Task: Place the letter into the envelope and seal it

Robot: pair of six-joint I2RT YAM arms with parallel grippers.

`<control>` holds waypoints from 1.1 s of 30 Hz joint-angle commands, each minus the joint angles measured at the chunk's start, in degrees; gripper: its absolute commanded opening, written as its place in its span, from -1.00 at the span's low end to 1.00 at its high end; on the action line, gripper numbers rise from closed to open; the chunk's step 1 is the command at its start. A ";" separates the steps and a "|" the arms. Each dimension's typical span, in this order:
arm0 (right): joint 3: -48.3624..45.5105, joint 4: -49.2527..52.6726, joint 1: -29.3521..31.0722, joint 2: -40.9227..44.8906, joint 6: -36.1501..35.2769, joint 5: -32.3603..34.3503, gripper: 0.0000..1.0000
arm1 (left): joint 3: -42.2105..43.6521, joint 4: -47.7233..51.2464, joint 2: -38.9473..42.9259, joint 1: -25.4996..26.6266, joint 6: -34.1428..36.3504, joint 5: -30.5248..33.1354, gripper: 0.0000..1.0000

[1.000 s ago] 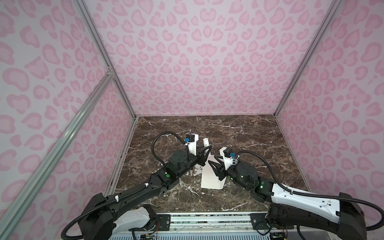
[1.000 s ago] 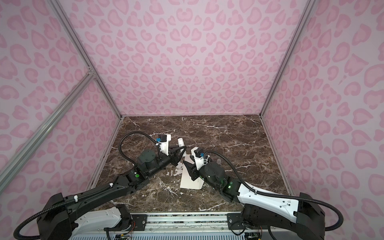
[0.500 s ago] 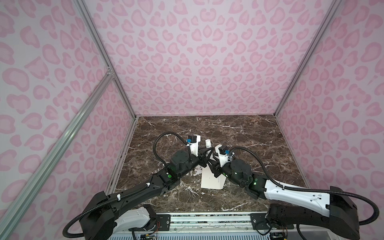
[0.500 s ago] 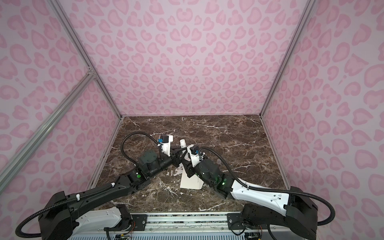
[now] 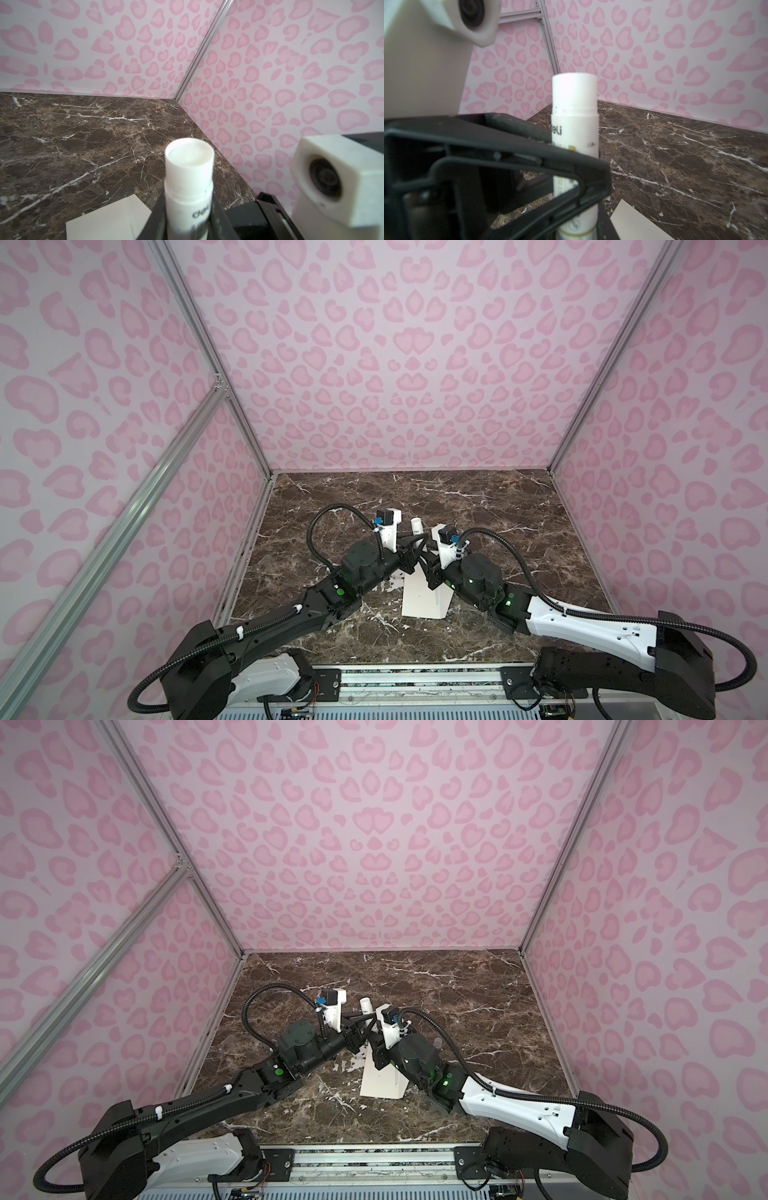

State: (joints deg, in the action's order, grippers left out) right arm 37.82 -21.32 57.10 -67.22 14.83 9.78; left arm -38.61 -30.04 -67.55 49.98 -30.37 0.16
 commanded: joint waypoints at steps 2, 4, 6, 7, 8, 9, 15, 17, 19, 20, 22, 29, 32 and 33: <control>0.15 -1.21 -0.35 0.79 -0.52 -1.23 -0.64 | -0.04 -1.73 0.11 -0.04 -0.23 -2.97 -0.92; 0.23 -0.34 -0.59 1.64 -0.72 -2.46 -0.68 | -0.11 -1.07 0.22 -0.78 0.26 -5.14 -0.92; 0.43 1.06 -1.02 2.70 -0.36 -4.40 -0.71 | -0.38 -0.12 0.22 -1.82 0.86 -8.53 -0.92; 0.51 1.56 -1.13 3.33 -0.41 -5.82 -0.72 | -0.49 0.41 0.31 -2.42 1.24 -9.98 -0.92; 0.66 2.12 -1.12 3.81 -0.58 -7.10 -0.73 | -0.46 0.64 0.46 -2.83 1.59 -11.74 -0.92; 0.74 2.70 -1.12 4.29 -0.73 -8.65 -0.73 | -0.39 0.82 0.57 -3.23 1.95 -13.68 -0.92; -0.41 3.20 -2.55 7.36 0.64 -19.63 -0.73 | 0.86 -1.87 0.40 -6.32 2.11 -26.58 -0.92; -1.29 2.45 -3.69 8.40 2.23 -23.43 -0.73 | 1.79 -3.58 0.53 -7.35 1.66 -30.02 -0.92; -1.85 1.87 -4.99 9.50 3.81 -27.28 -0.74 | 3.13 -5.82 1.00 -8.40 0.83 -33.09 -0.92; -2.11 1.60 -5.35 9.92 4.21 -28.66 -0.74 | 3.70 -6.83 1.23 -8.93 0.44 -34.43 -0.92; -2.64 1.09 -6.14 10.75 5.13 -31.45 -0.74 | 4.26 -7.75 1.52 -9.78 -0.02 -36.82 -0.92; -2.37 4.57 -8.59 11.59 3.73 -32.89 -0.51 | 3.58 -4.80 2.43 -10.16 1.77 -36.57 -0.92; -2.73 7.20 -8.43 11.72 0.98 -25.92 -0.12 | 2.82 -0.41 4.24 -10.12 3.06 -29.34 -0.92; -3.13 7.41 -8.45 11.72 0.10 -23.64 -0.01 | 2.56 0.97 4.94 -10.07 3.36 -26.36 -0.92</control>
State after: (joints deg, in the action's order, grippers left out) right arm 34.98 -14.06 48.64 -55.61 18.09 -20.21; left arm -35.07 -33.74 -63.88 40.03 -29.15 -33.63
